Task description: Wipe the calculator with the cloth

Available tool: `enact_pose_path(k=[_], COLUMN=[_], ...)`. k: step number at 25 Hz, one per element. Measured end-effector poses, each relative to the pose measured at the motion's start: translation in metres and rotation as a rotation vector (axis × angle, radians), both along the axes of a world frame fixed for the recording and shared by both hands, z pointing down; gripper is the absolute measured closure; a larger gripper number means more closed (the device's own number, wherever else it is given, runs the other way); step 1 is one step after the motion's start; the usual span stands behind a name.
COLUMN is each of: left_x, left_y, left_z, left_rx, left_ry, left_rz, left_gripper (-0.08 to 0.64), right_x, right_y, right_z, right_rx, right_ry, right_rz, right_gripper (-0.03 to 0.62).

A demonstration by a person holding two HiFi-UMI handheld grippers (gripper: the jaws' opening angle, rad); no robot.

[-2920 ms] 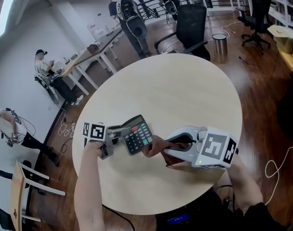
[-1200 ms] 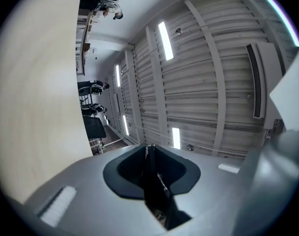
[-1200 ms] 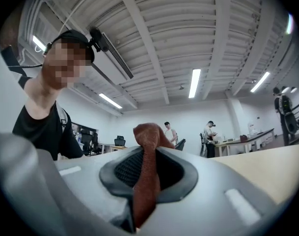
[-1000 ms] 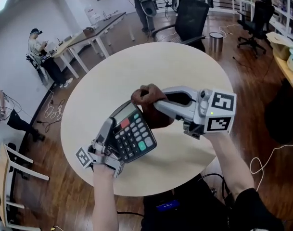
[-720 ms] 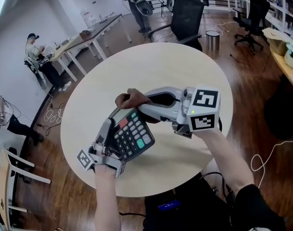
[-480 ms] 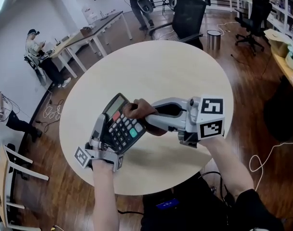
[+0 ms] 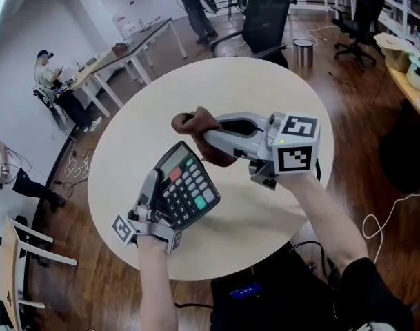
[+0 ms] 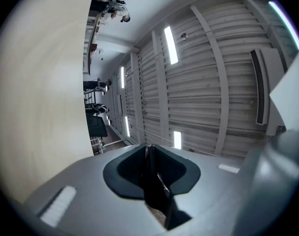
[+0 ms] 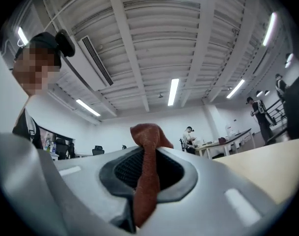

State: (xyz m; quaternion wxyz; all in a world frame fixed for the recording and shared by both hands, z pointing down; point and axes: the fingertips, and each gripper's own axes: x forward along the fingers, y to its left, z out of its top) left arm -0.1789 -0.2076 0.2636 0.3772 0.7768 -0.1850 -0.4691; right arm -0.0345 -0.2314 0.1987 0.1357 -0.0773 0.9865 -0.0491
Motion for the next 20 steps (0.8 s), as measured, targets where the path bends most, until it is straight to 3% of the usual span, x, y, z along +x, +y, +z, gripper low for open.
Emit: enact_pose_path(k=[4, 15, 17, 20], left_x=[0.022, -0.044, -0.052, -0.061], left_y=[0.011, -0.033, -0.031, -0.023], left_z=[0.019, 0.001, 0.009, 0.027], left_rx=[0.013, -0.109, -0.133, -0.167], left_ry=[-0.02, 0.056, 0.07, 0.089], left_rz=[-0.004, -0.253, -0.304, -0.368], left_gripper=[0.502, 0.502, 0.503, 0.502], right_x=[-0.009, 0.0, 0.007, 0.017], right_y=[0.02, 0.054, 0.066, 0.065], right_z=[0.026, 0.022, 0.034, 0.045], right_rx=[0.026, -0.05, -0.041, -0.039], right_ry=[0.059, 0.022, 0.031, 0.011], right_rz=[-0.053, -0.182, -0.176, -0.069], right_gripper=[0.541, 0.541, 0.543, 0.542])
